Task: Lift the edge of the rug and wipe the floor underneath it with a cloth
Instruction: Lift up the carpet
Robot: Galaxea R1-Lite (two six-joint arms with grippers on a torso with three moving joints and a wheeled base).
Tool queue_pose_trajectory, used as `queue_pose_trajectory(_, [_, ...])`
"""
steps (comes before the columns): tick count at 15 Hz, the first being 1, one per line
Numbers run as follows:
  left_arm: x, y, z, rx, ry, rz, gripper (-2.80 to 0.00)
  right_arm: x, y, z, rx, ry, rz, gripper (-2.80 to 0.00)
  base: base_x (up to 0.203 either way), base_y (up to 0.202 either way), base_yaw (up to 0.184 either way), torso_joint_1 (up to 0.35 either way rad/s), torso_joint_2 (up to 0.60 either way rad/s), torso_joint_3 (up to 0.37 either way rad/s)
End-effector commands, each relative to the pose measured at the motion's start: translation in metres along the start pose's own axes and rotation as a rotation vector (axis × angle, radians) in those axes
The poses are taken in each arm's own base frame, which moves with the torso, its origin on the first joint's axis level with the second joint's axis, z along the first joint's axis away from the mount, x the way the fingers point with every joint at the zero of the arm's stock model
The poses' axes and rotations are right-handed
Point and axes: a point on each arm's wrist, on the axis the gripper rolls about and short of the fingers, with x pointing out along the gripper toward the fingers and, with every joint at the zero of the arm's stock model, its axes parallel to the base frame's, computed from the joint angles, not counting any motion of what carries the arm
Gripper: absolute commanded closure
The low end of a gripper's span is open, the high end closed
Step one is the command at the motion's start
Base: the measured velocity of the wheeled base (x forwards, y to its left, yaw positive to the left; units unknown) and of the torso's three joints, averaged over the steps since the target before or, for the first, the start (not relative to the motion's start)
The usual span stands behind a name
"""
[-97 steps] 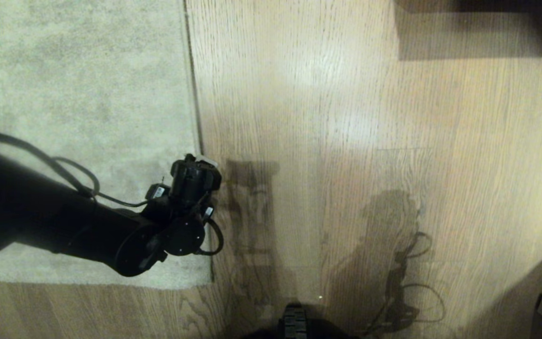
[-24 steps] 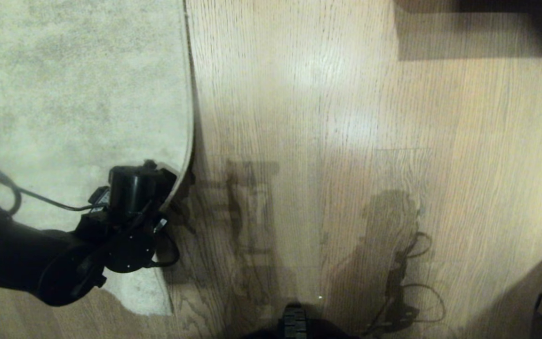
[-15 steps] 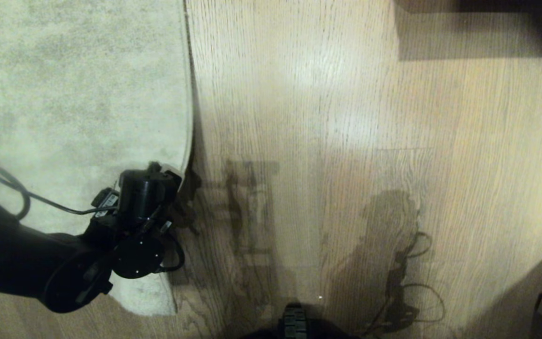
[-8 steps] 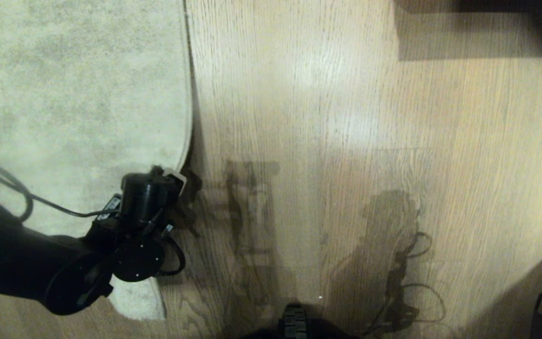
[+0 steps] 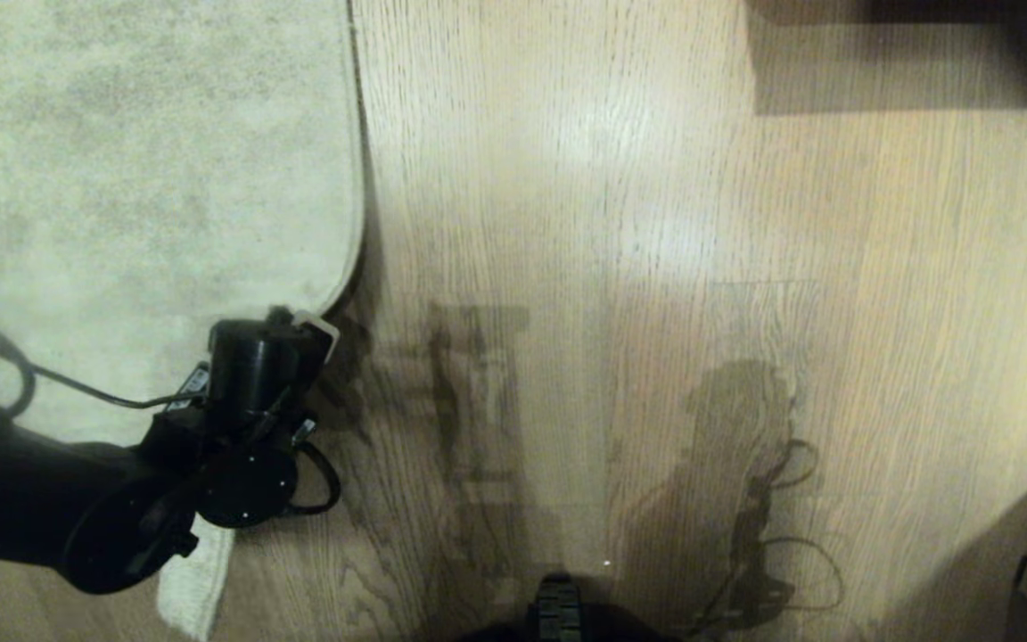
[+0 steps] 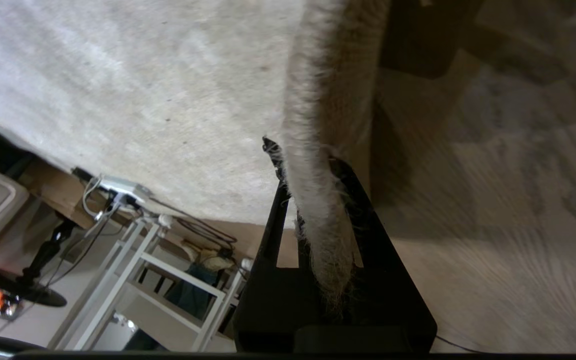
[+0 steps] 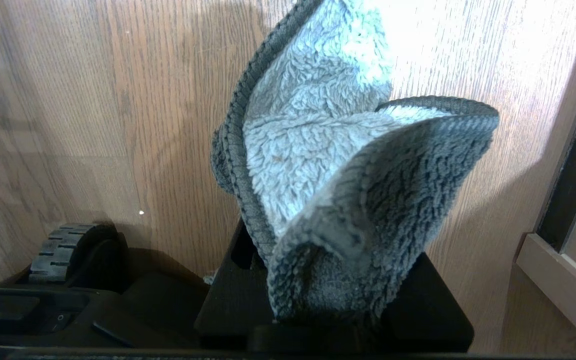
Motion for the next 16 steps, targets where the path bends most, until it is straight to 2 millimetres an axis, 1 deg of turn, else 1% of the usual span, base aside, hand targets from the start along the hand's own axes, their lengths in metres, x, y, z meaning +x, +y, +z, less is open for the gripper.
queue_pose_trajectory(1, [-0.003, 0.014, 0.002, -0.036, -0.007, 0.026, 0.0, 0.0, 0.0, 0.0, 0.0, 0.001, 0.001, 0.0, 0.0, 0.0, 0.0, 0.0, 0.0, 0.0])
queue_pose_trajectory(4, [-0.006, 0.023, -0.001, -0.053, -0.008, 0.037, 0.0, 0.0, 0.0, 0.0, 0.0, 0.001, 0.001, 0.0, 0.0, 0.0, 0.0, 0.0, 0.0, 0.0])
queue_pose_trajectory(8, [-0.008, 0.045, -0.008, -0.057, 0.027, 0.067, 0.0, 0.0, 0.0, 0.0, 0.0, 0.001, 0.001, 0.0, 0.0, 0.0, 0.0, 0.0, 0.0, 0.0])
queue_pose_trajectory(10, [-0.006, 0.056, -0.008, -0.079, 0.03, 0.088, 0.0, 0.0, 0.0, 0.0, 0.0, 0.001, 0.001, 0.0, 0.0, 0.0, 0.0, 0.0, 0.0, 0.0])
queue_pose_trajectory(16, [0.006, 0.086, -0.01, -0.138, -0.02, 0.047, 0.0, 0.0, 0.0, 0.0, 0.0, 0.001, 0.001, 0.0, 0.0, 0.0, 0.0, 0.0, 0.0, 0.0])
